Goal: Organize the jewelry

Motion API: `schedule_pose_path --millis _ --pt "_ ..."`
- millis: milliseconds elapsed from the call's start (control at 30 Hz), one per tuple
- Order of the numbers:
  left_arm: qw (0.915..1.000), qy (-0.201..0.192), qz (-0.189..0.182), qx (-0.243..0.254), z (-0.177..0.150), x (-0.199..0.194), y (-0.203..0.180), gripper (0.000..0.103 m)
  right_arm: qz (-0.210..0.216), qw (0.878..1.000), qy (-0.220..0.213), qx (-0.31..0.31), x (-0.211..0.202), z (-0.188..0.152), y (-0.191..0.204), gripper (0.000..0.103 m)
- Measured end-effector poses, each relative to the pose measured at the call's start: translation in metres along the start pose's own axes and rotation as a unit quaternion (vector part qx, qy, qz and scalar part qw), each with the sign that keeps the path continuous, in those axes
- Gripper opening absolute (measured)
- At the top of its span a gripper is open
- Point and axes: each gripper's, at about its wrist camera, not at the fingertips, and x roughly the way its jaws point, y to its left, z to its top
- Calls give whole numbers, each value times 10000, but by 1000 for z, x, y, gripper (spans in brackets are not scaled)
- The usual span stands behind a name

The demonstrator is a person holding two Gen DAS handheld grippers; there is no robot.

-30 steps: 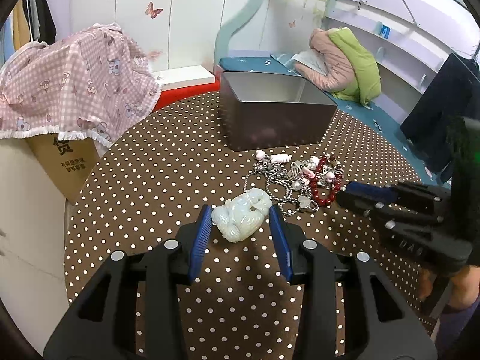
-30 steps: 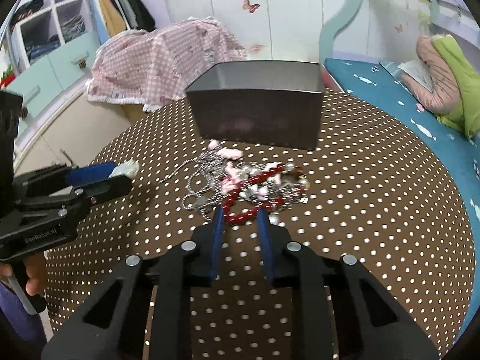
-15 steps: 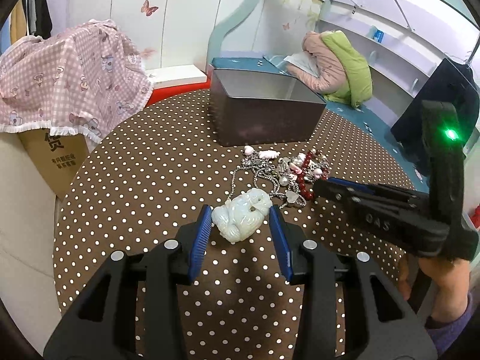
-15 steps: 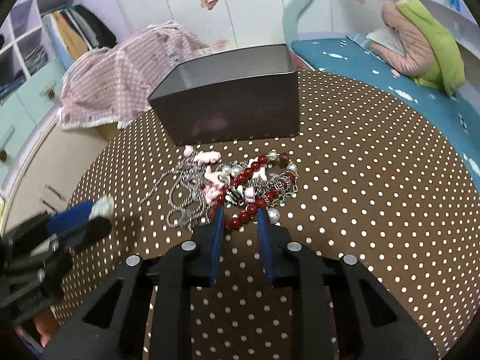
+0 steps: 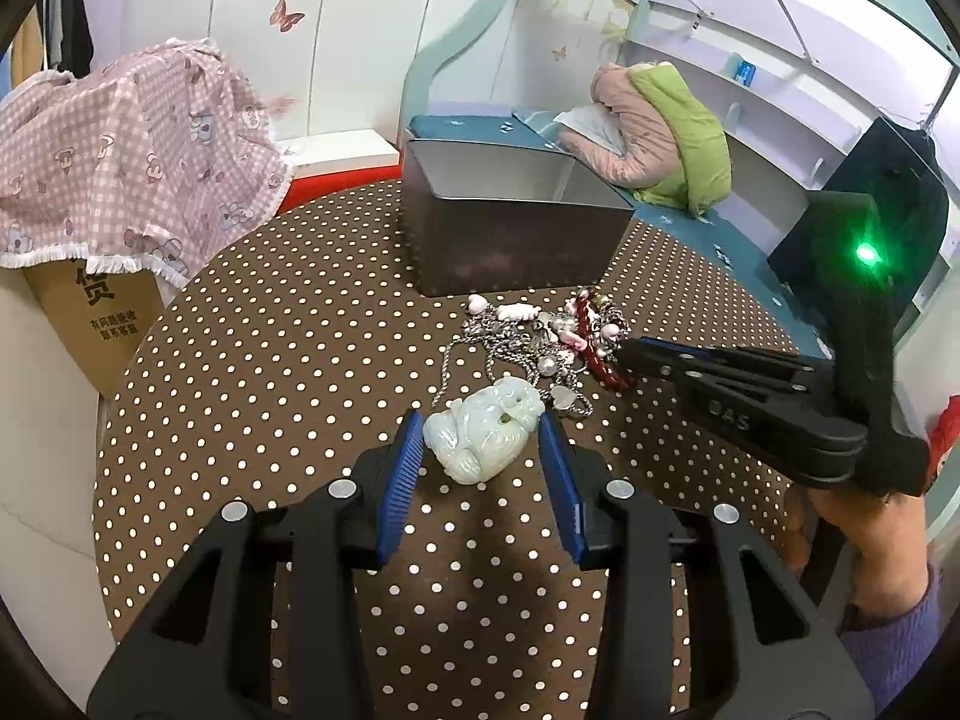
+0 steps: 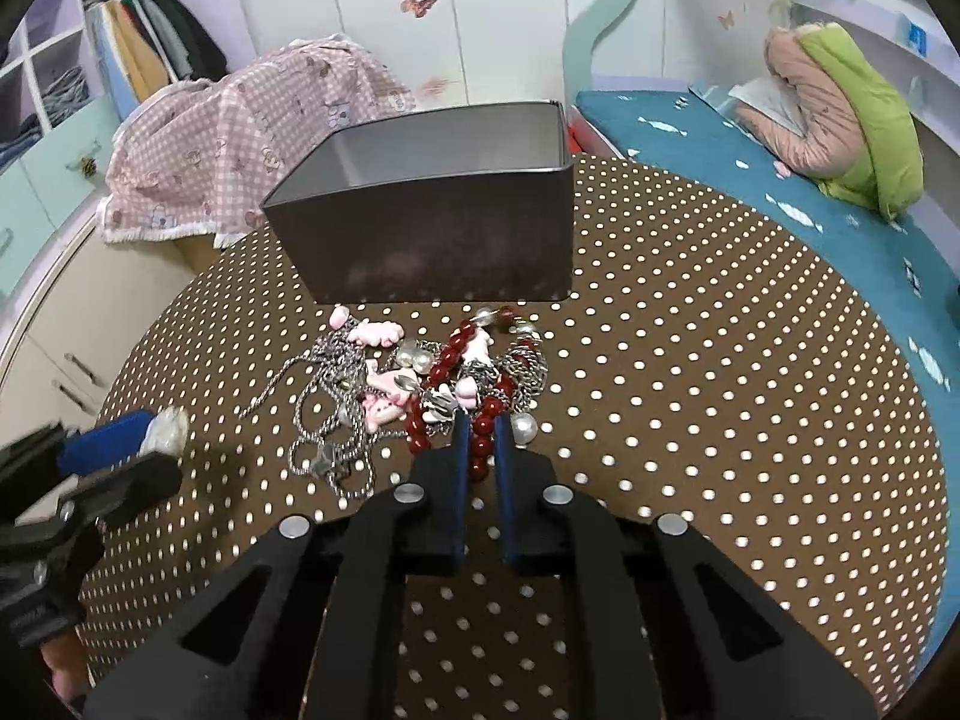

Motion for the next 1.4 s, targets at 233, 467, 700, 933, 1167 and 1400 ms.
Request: schedule_pose_path --millis 233,467,700,933,1167,1400 --pt "9999 -34 -93 46 4 -2 -7 40 22 9991 -200 -365 -39 0 -6 6" --pt "9996 -93 -254 56 9 -7 -17 40 157 9970 -490 -584 -80 10 -6 7" --pt "9990 -206 -389 81 17 -18 -25 40 387 9931 -823 -737 -119 20 2 7" --pt "9982 -285 -524 28 26 -29 -26 40 456 9896 -1006 -917 -138 27 9 7" --pt "9965 -431 -706 140 56 -38 -35 40 457 9889 -1072 -919 -133 45 10 7" --pt "9964 -408 -705 245 110 -21 -35 40 530 9890 -1122 -802 -113 76 7 7"
